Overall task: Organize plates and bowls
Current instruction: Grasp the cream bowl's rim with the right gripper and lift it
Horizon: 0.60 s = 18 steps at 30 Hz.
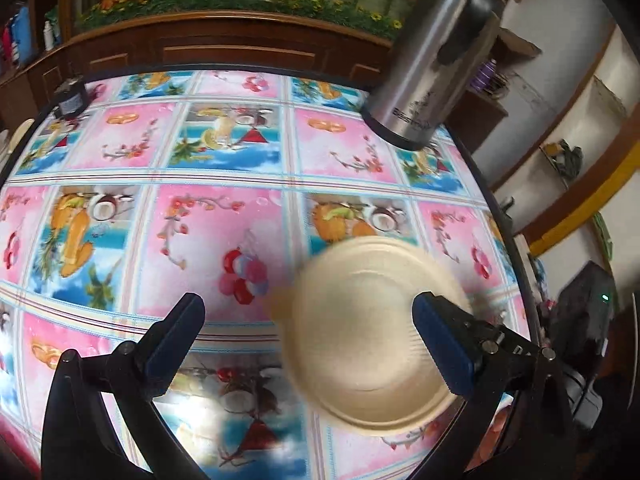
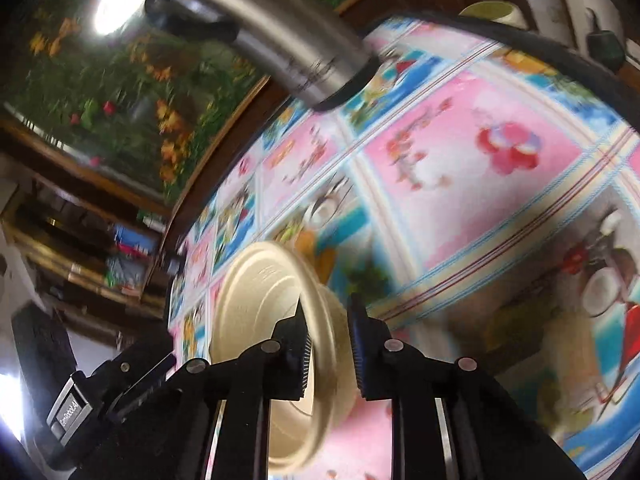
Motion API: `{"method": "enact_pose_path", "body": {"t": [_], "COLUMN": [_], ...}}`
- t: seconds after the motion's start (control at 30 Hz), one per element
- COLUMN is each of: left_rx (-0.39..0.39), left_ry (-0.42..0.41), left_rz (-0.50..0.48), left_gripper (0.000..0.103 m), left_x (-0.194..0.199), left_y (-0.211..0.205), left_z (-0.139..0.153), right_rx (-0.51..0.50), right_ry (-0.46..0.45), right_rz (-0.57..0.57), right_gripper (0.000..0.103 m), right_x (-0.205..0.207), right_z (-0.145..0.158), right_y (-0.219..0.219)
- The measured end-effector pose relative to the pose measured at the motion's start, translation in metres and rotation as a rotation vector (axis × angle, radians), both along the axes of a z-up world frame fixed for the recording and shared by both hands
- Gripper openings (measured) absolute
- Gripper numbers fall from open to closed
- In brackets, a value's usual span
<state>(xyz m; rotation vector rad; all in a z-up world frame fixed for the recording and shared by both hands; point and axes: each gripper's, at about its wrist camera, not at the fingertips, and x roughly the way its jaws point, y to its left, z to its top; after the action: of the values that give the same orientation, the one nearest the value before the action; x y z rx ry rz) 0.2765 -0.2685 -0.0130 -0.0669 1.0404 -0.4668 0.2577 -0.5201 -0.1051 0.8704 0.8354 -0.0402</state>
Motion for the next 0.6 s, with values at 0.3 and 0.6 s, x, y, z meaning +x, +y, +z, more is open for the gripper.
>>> {"method": "enact_pose_path", "body": {"t": [0.3,0.6], "left_rx": [-0.059,-0.020], "left_ry": [0.140,0.059], "left_rz": [-0.064,0.003], "left_gripper": [0.103,0.069], "left_x": [0.006,0.007], "left_y": [-0.006,0.007], "left_z": [-0.021,-0.017], "right_rx": [0.116,0.113], "right_ry": [-0.020,-0.001], "right_rz": [-0.105,-0.076], "right_gripper": [0.049,0.049], "right_x": [-0.016,-0.009], "right_z": [-0.005,-0.011], "right_y": [-0.028,-0.019]}}
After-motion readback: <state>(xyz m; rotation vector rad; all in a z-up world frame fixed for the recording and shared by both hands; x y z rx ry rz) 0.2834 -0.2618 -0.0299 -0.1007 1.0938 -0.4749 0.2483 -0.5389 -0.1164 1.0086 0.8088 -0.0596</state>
